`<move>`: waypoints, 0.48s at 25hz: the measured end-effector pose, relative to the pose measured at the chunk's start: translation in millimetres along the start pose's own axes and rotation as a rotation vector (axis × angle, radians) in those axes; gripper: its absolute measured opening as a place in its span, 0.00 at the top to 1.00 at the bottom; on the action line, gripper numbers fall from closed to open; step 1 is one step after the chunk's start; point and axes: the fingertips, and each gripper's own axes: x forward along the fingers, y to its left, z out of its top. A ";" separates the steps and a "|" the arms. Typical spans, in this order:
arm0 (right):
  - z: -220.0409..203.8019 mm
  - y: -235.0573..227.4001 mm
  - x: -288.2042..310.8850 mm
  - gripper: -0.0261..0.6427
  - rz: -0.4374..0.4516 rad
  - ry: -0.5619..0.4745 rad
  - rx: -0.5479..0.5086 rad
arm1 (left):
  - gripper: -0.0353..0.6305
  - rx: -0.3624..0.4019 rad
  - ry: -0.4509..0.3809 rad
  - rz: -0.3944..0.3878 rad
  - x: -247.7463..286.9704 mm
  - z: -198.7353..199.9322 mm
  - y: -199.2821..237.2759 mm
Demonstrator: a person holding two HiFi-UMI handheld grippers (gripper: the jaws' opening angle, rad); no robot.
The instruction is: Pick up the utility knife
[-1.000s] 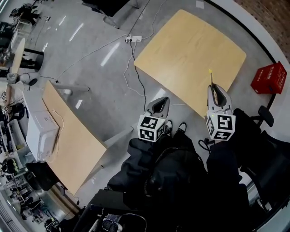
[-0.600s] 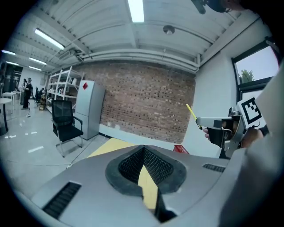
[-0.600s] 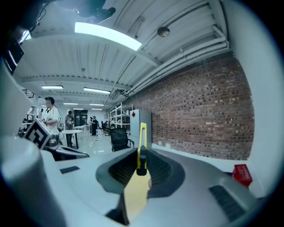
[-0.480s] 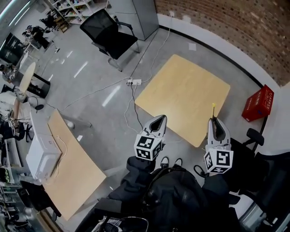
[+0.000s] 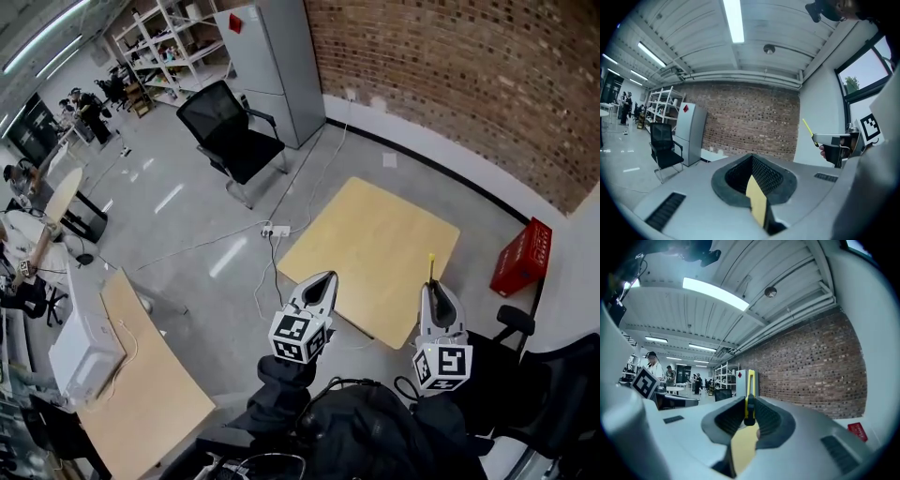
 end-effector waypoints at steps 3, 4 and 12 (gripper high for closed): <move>16.5 -1.1 -4.9 0.86 -0.003 -0.037 -0.012 | 0.94 0.014 -0.022 -0.007 -1.4 11.9 -4.8; 21.0 -1.1 -5.5 0.86 -0.002 -0.050 -0.016 | 0.94 0.018 -0.029 -0.007 -1.7 15.3 -5.4; 37.1 0.9 -8.1 0.86 0.004 -0.114 -0.040 | 0.94 0.060 -0.075 -0.003 -2.5 34.8 -7.3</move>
